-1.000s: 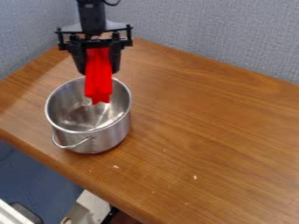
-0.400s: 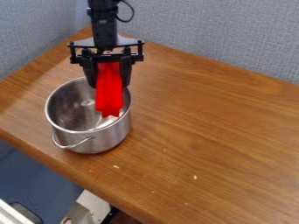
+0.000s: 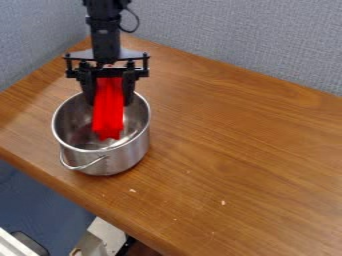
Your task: Put the red object in the metal pot
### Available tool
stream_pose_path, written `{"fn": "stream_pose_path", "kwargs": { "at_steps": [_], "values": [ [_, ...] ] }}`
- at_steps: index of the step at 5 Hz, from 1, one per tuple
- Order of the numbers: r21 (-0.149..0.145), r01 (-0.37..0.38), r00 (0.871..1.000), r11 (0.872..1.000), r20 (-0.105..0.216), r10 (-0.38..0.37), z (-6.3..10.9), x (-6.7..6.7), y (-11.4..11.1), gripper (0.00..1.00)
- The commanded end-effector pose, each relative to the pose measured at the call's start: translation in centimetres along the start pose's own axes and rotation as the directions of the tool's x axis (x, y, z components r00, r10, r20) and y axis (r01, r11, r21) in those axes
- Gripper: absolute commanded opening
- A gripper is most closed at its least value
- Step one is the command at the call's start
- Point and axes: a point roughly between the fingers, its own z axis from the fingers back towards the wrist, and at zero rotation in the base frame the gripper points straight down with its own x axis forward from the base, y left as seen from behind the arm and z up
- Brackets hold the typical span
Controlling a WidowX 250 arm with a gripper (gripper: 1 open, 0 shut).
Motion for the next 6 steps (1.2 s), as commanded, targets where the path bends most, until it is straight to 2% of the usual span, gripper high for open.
{"fn": "stream_pose_path", "kwargs": {
  "at_steps": [1, 3, 6],
  "values": [
    [0.005, -0.004, 1.0, 1.0, 0.006, 0.004, 0.23, 0.05, 0.88, 0.0],
    [0.009, 0.025, 1.0, 1.0, -0.013, -0.024, -0.1, -0.24, 1.15, 0.0],
    [0.001, 0.032, 0.999, 0.999, -0.025, -0.032, 0.01, -0.51, 1.11, 0.0]
  ]
}}
